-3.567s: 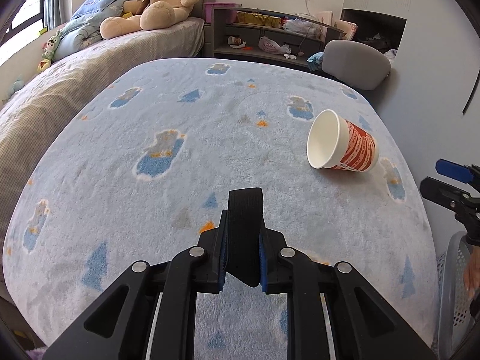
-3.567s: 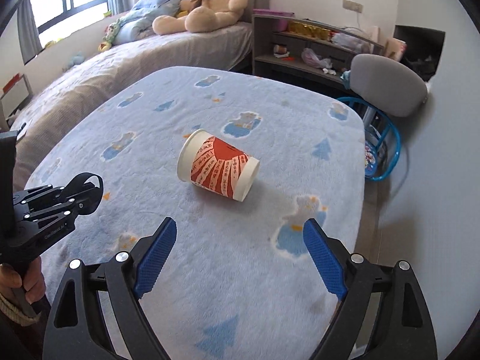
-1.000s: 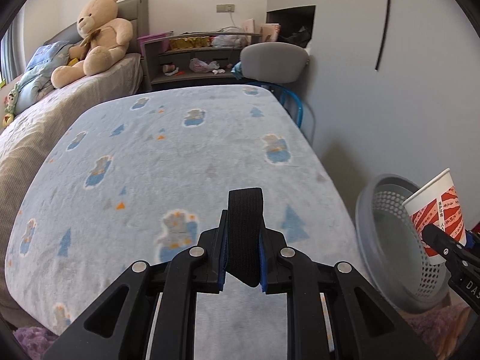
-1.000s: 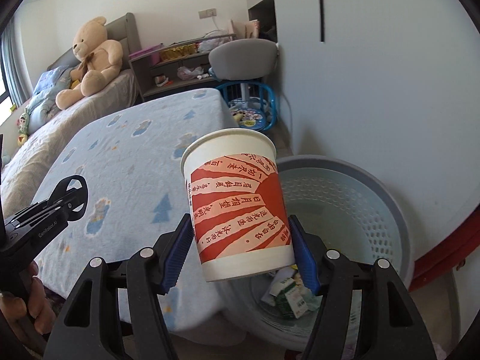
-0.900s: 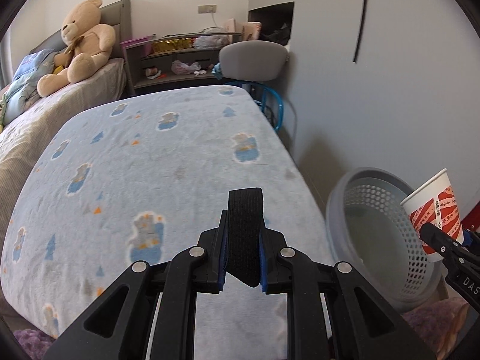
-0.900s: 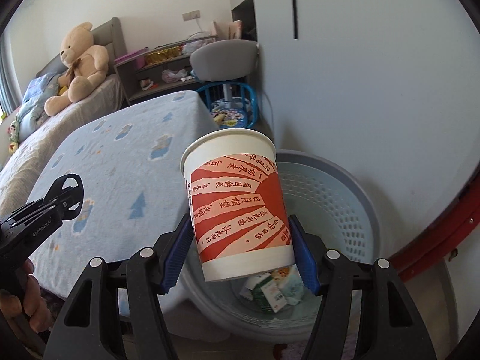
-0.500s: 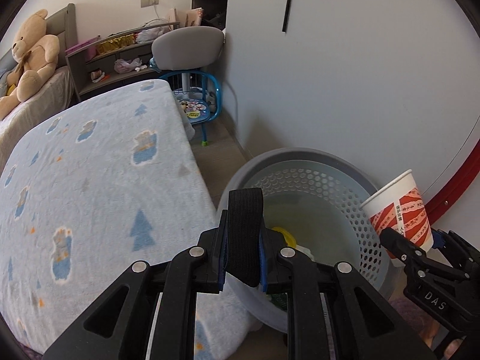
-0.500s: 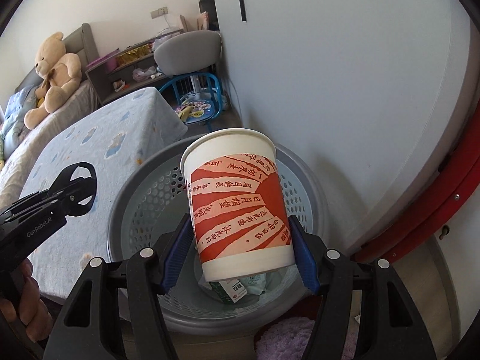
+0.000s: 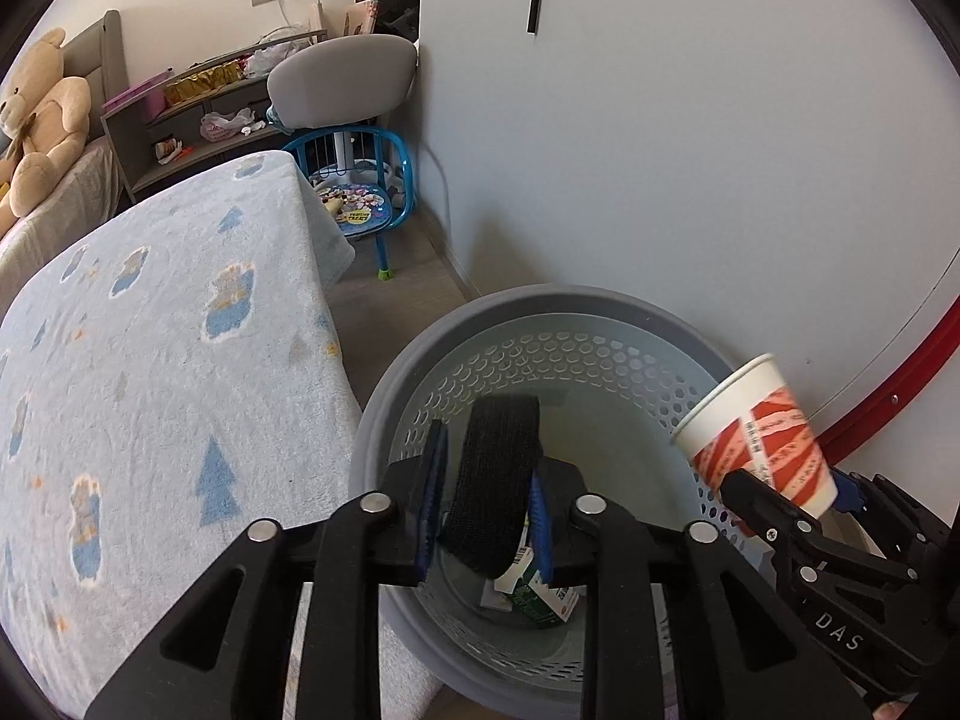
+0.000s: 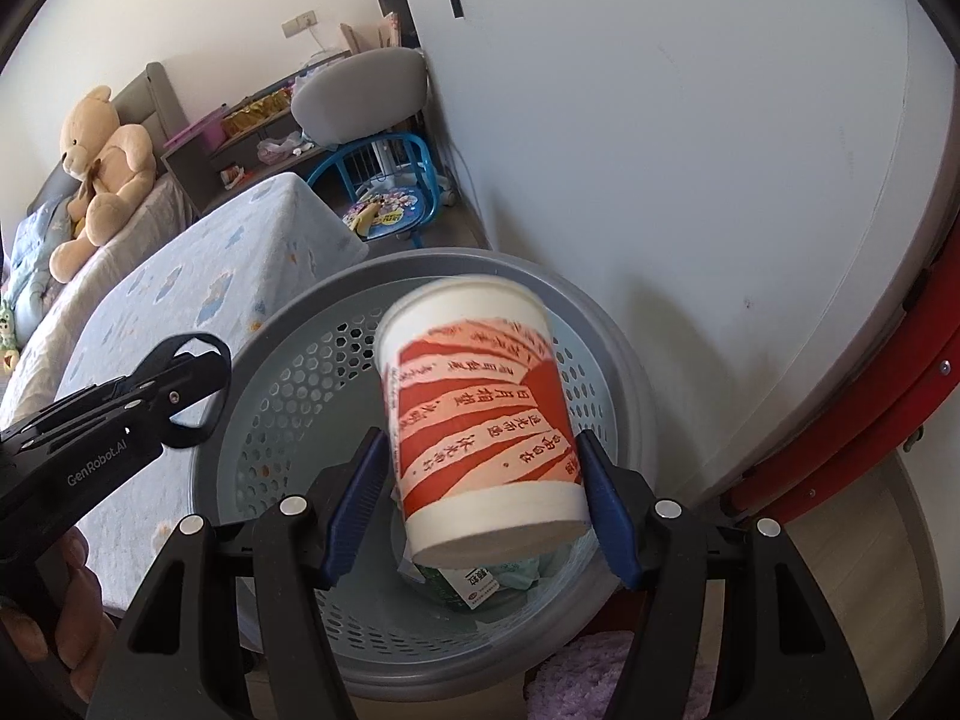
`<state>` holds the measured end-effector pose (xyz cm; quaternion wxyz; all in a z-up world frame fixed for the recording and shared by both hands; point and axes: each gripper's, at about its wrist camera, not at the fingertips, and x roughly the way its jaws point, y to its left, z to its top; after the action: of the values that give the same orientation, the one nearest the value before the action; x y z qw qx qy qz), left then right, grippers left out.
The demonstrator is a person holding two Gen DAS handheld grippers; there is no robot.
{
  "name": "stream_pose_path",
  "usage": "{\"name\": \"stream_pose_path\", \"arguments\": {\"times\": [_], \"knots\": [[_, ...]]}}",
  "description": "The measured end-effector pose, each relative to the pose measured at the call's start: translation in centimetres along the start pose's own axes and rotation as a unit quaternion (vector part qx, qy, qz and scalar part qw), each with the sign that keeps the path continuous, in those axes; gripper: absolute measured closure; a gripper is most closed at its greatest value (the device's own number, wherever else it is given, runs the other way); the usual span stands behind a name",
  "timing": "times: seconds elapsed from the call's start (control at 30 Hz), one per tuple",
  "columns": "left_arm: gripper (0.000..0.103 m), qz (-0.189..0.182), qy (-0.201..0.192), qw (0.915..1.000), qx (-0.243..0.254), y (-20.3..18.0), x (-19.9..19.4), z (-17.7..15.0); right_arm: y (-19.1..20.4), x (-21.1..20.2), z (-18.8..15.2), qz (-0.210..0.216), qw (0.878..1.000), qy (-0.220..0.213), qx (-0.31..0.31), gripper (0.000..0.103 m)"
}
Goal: Collect trash
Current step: 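Open both tools to drop the cup and strap into the basket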
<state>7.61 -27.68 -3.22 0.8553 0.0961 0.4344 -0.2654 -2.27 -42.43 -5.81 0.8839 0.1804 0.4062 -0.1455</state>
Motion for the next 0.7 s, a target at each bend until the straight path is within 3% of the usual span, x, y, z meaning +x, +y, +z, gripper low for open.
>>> {"name": "stream_pose_path", "arguments": {"times": [0.17, 0.7], "knots": [[0.049, 0.011, -0.007, 0.9999, -0.001, -0.4, -0.4, -0.1, -0.3, -0.5, 0.1, 0.006, 1.0, -0.01, 0.007, 0.026], [0.035, 0.027, -0.019, 0.9994, -0.012, 0.3, -1.4, -0.1, 0.2, -0.4, -0.1, 0.006, 1.0, -0.008, -0.005, 0.026]]}}
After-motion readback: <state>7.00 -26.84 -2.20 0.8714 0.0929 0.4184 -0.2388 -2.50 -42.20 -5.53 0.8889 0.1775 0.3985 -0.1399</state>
